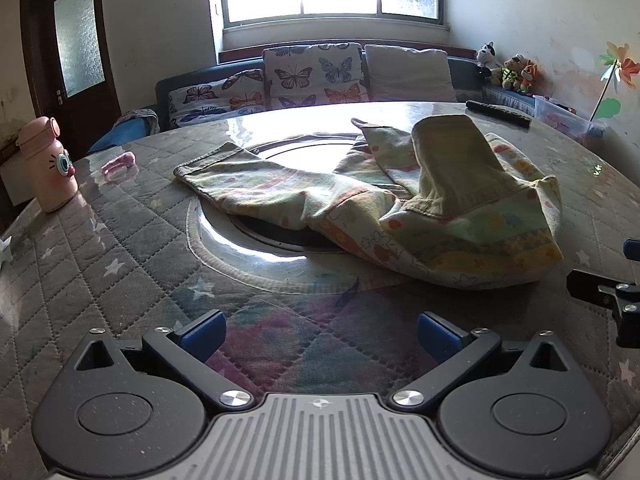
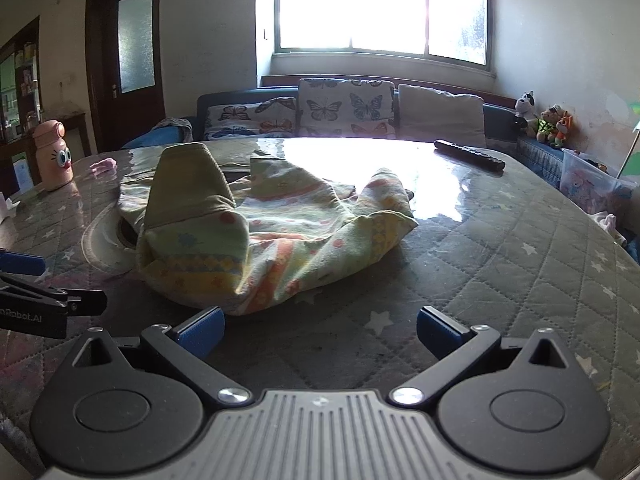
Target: Fold clothes
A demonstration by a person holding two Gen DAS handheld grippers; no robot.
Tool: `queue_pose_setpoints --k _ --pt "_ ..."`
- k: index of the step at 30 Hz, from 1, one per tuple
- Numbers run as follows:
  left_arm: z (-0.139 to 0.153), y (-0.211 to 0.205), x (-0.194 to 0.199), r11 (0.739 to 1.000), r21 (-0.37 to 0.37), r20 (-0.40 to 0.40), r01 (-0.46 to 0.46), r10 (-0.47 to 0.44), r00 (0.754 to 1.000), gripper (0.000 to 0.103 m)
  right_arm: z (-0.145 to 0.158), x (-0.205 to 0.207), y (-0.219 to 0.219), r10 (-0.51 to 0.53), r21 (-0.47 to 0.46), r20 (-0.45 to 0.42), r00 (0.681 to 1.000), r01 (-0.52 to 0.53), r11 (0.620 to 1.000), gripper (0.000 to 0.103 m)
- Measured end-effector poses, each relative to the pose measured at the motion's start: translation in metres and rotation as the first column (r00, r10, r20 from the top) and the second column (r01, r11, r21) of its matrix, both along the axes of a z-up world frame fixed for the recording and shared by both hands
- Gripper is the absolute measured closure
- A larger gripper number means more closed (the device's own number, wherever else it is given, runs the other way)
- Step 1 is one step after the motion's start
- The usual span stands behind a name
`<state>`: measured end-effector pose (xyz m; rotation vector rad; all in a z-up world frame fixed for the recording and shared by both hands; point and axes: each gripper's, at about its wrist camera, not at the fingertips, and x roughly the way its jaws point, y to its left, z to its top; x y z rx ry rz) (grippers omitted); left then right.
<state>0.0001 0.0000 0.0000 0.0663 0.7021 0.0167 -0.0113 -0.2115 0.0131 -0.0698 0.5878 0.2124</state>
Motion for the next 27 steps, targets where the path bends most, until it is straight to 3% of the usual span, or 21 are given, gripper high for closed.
queue_pose_setpoints --k 27 --pt "0.003 -0.011 -0.009 0.999 0.014 -0.010 0.039 -0.038 0.999 0.000 0.001 -0.017 0.027 -0.024 0.002 -0.022 0.999 0.024 1.000 0.000"
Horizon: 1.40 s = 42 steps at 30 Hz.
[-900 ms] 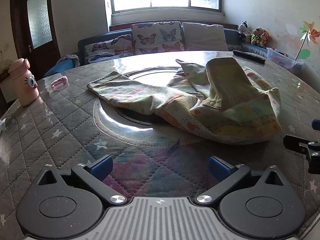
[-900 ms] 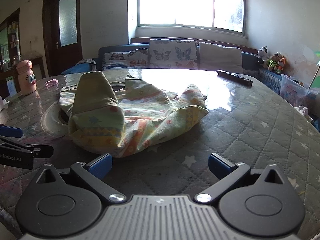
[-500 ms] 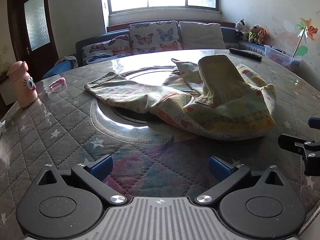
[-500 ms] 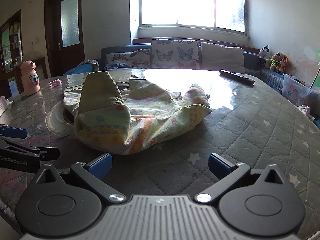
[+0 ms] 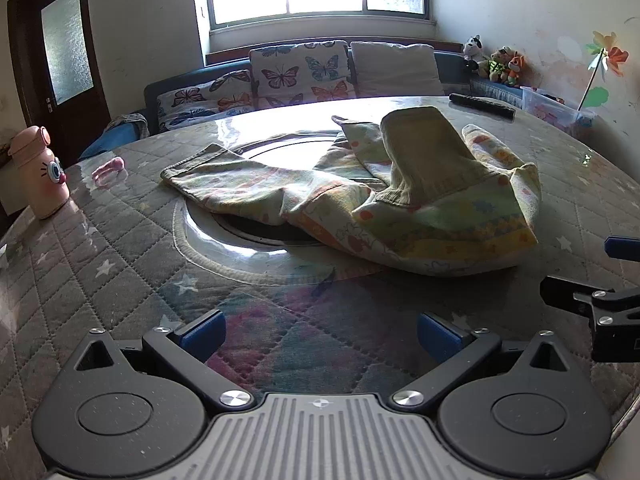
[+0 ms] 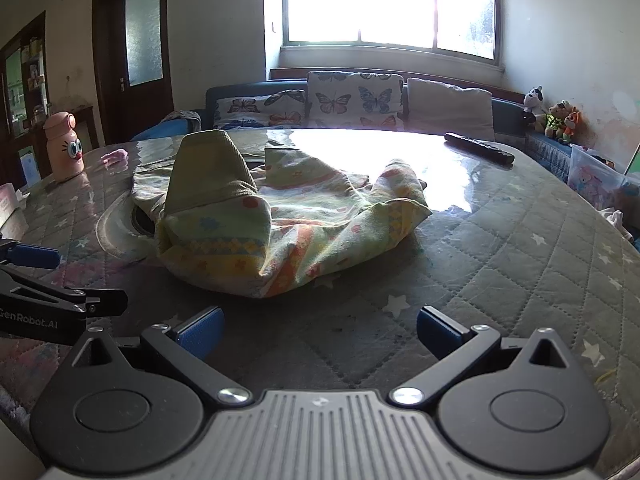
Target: Fold clothes
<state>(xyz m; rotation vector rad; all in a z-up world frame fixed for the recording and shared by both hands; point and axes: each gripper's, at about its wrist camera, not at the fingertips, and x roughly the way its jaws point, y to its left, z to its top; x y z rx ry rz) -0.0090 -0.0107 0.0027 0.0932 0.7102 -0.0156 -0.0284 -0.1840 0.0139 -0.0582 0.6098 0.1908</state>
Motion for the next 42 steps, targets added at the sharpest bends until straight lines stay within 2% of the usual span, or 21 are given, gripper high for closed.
queue_pose_setpoints --k 11,42 --pt "0.000 -0.003 0.001 1.000 0.004 -0.003 0.008 -0.008 1.000 0.000 -0.002 0.010 -0.013 0.030 0.021 -0.017 0.999 -0.029 0.999 0.000" --pt "-0.003 -0.001 0.020 1.000 0.002 -0.036 0.018 -0.018 0.999 0.000 -0.006 0.027 -0.007 0.067 0.021 -0.048 0.997 -0.066 0.998 0.000"
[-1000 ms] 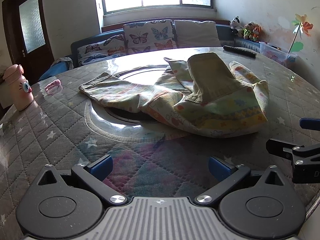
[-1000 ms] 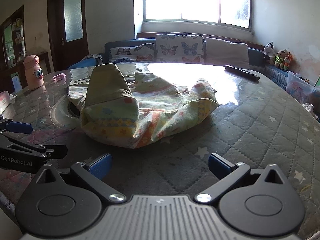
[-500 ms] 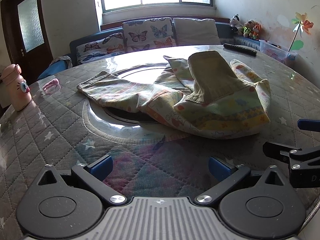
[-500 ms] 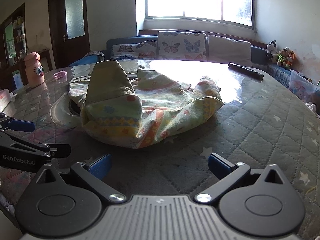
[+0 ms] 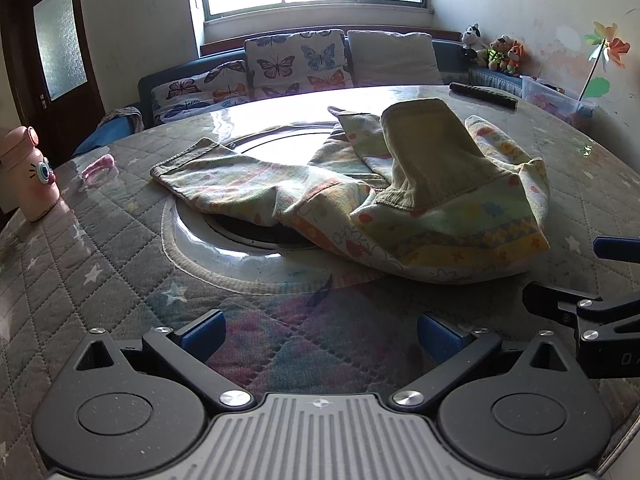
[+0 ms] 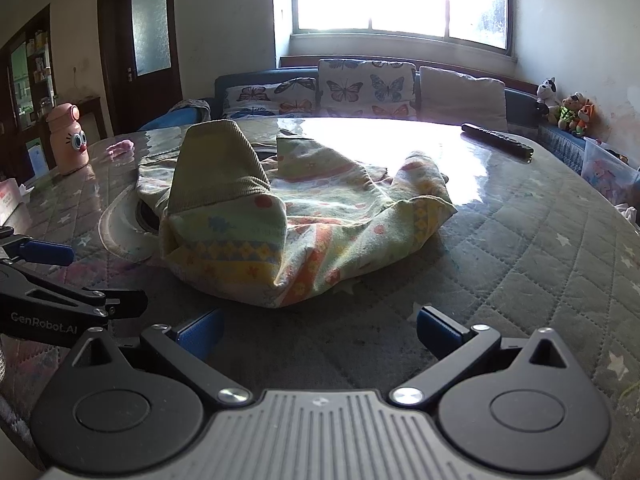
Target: Fold clothes
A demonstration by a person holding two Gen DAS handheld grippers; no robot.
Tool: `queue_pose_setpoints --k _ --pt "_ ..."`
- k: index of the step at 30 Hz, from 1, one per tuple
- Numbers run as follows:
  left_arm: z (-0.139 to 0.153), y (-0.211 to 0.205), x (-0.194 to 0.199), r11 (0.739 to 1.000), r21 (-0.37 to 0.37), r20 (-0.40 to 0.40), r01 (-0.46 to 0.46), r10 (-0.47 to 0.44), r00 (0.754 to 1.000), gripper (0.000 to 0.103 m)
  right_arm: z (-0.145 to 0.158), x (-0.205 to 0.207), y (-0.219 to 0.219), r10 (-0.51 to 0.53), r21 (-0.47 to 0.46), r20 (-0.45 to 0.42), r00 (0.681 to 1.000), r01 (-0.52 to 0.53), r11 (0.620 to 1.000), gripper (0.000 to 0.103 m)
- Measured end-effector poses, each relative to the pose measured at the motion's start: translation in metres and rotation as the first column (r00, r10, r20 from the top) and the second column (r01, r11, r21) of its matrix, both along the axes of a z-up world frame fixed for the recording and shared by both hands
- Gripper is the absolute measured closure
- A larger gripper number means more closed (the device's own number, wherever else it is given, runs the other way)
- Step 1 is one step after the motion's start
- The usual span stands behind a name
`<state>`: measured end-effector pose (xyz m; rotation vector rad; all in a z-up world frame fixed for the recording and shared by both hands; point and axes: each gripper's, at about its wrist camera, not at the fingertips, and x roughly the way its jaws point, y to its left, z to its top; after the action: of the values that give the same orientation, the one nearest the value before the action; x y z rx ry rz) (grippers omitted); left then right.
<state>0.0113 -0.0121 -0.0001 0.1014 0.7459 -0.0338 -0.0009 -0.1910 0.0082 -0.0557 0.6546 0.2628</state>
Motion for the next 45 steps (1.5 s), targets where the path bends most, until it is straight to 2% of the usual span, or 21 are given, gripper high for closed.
queue_pose_setpoints --k 22,31,36,42,45 --pt "0.007 0.007 0.017 1.000 -0.006 -0.006 -0.011 0.011 1.000 0.000 0.008 0.019 0.006 0.016 0.013 -0.001 1.000 -0.016 1.000 0.000" --pt "0.021 0.018 0.031 0.999 0.004 0.028 -0.039 0.038 0.999 0.000 0.019 0.033 0.009 0.035 0.026 0.016 0.999 -0.035 0.999 0.000" --pt "0.031 0.024 0.045 0.999 0.011 0.053 -0.049 0.048 0.997 0.000 0.029 0.046 0.010 0.046 0.030 0.041 0.998 -0.047 0.998 0.000" --pt "0.041 0.020 0.076 0.998 0.039 0.075 -0.057 0.054 0.996 0.000 0.039 0.072 0.004 0.005 0.019 0.083 0.996 -0.007 1.000 0.000" --pt "0.044 0.015 0.095 0.997 0.054 0.076 -0.053 0.049 0.996 0.000 0.038 0.093 0.003 -0.007 -0.029 0.082 0.997 0.009 1.000 0.000"
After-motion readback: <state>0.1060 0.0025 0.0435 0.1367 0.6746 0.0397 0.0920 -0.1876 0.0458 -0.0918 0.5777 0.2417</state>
